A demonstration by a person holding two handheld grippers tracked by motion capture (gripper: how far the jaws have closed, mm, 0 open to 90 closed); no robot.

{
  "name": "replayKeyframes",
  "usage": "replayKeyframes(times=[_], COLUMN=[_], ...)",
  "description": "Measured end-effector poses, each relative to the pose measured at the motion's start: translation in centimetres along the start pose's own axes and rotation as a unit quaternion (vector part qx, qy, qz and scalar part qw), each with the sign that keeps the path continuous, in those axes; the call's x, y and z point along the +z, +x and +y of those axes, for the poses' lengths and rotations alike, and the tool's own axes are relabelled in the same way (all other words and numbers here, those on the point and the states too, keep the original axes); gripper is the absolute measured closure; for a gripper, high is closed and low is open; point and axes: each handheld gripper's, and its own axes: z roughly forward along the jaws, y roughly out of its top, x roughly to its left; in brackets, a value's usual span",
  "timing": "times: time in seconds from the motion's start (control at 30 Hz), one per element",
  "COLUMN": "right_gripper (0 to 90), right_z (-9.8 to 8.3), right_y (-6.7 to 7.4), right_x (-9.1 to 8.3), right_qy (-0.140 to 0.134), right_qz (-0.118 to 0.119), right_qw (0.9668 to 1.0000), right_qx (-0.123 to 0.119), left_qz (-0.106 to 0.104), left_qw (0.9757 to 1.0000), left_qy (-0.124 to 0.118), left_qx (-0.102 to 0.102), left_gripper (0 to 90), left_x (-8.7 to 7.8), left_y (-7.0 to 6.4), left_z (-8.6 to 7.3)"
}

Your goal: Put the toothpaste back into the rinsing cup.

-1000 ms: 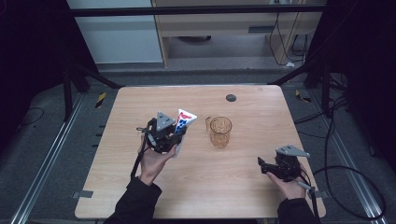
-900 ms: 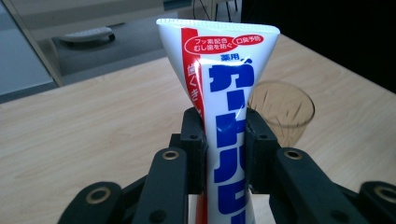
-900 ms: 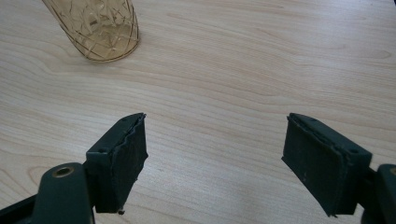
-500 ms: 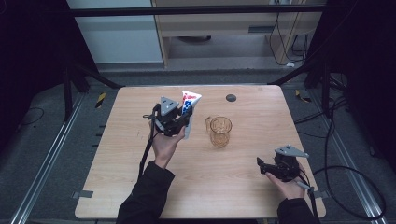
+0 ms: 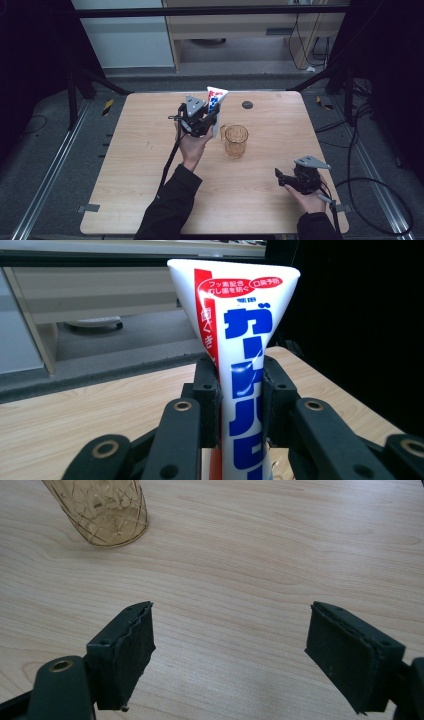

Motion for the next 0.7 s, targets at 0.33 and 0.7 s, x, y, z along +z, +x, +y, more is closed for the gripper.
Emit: replayKeyframes(times=[0.33,0.7], right_gripper=[18.7,18.5], right_z=[0.0,-0.1], right_y=[0.0,0.0], right_x=[0.1,0.2], right_qy=[-0.002,-0.002], right_qz=[0.0,0.002], right_qw=[1.0,1.0], right_qx=[-0.001,-0.001], left_qz=[0.008,0.014], left_qw=[0.9997,0.9994], left_qy=[-0.02,-0.029], left_qx=[-0.009,-0.01], left_gripper=[72.6,72.5], left_x=[2.3,4.0], left_y=[-1.4,-2.4], left_z=[0.5,0.1])
